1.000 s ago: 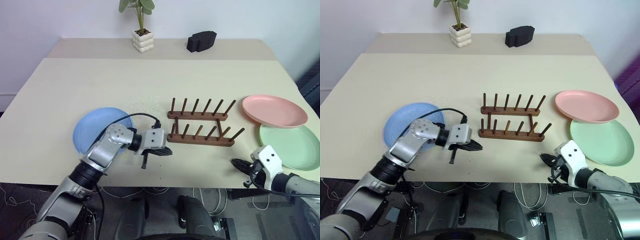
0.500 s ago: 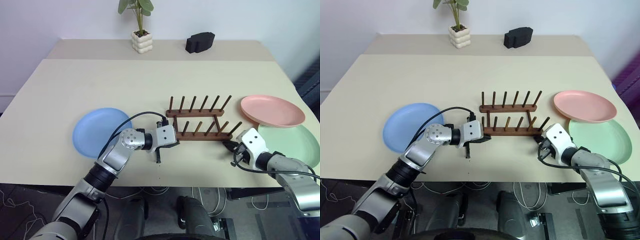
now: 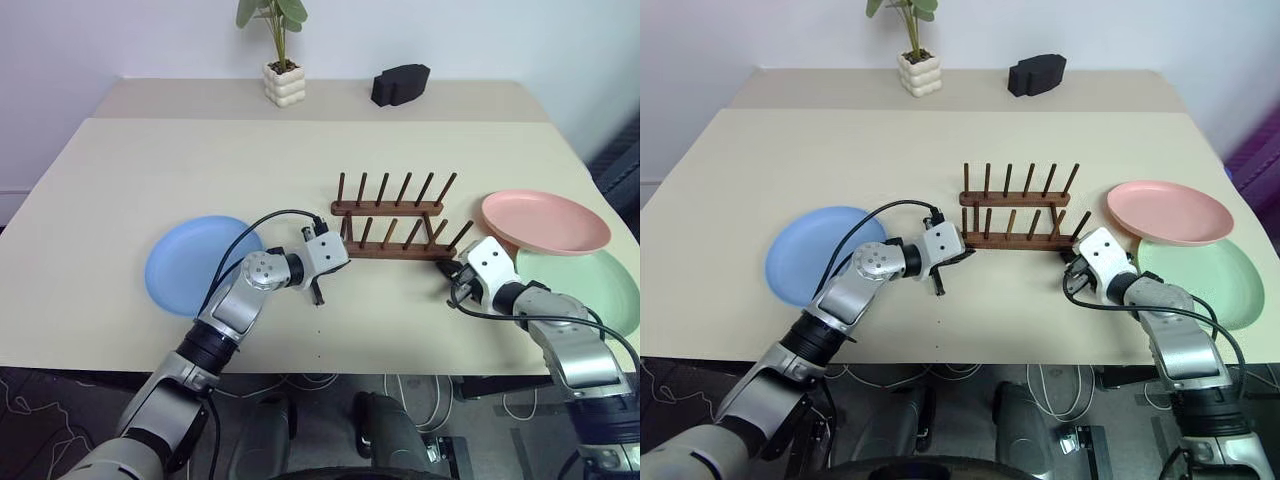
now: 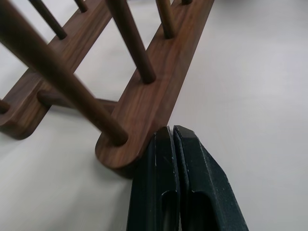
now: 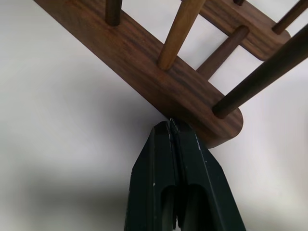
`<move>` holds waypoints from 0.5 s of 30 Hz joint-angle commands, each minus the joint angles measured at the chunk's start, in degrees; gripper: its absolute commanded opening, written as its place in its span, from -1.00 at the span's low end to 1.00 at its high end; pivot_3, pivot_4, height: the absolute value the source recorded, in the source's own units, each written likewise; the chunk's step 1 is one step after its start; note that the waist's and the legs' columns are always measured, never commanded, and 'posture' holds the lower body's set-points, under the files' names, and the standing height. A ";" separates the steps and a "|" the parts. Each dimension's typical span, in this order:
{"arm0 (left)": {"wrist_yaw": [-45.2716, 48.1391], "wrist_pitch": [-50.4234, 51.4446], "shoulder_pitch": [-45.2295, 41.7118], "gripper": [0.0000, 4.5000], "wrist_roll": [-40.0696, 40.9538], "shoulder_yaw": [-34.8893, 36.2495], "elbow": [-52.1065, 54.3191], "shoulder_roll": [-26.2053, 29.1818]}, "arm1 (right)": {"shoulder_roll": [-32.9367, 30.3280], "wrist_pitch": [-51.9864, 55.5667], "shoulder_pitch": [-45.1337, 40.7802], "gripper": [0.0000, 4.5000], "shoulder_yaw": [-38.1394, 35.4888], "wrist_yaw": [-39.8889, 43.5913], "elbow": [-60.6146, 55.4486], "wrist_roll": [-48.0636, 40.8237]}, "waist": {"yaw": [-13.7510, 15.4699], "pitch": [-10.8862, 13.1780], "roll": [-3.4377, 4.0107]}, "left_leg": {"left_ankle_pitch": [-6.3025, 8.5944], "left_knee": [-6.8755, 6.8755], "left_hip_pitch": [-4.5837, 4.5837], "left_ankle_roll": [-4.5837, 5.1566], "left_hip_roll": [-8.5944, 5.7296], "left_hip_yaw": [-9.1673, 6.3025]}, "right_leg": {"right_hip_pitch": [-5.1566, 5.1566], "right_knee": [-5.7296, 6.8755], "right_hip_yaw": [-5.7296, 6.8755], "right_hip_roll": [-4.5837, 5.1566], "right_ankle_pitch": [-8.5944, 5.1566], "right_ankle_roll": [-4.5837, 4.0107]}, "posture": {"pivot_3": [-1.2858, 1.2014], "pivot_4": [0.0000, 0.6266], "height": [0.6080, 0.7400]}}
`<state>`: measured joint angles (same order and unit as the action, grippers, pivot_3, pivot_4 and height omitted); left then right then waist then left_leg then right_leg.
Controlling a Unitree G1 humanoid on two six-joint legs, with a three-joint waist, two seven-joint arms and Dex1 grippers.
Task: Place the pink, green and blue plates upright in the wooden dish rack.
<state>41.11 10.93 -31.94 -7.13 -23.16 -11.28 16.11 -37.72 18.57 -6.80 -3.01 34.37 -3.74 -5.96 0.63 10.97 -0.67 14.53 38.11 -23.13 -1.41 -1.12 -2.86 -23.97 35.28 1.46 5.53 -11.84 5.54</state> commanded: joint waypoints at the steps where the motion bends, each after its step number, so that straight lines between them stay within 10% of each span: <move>1: 0.15 0.33 -0.77 -0.98 0.07 1.05 1.09 0.13 | 0.00 -1.34 -0.14 -1.00 -0.54 -0.02 -0.45 0.35 | 0.01 0.00 0.00 | 0.00 0.00 0.00 0.00 0.00 0.00 | 0.00 0.00 0.00 0.00 0.00 0.00 | 0.03 -0.52 1.00; 15: 1.93 1.73 -0.22 -0.98 2.05 3.86 4.92 2.07 | -8.01 4.89 13.18 -1.00 -15.28 6.33 -18.57 -6.99 | 0.05 0.01 0.05 | 0.00 -0.01 -0.09 0.00 -0.02 -0.05 | -0.05 -0.01 0.01 0.01 -0.02 0.01 | 0.03 -0.52 1.00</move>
<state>42.72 13.21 -31.64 -6.02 -20.41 -8.75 18.17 -44.44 22.46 5.99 -14.72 39.71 -18.96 -10.96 0.69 10.98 -0.62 14.54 38.11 -23.22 -1.41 -1.13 -2.91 -24.02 35.26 1.47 5.54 -11.86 5.55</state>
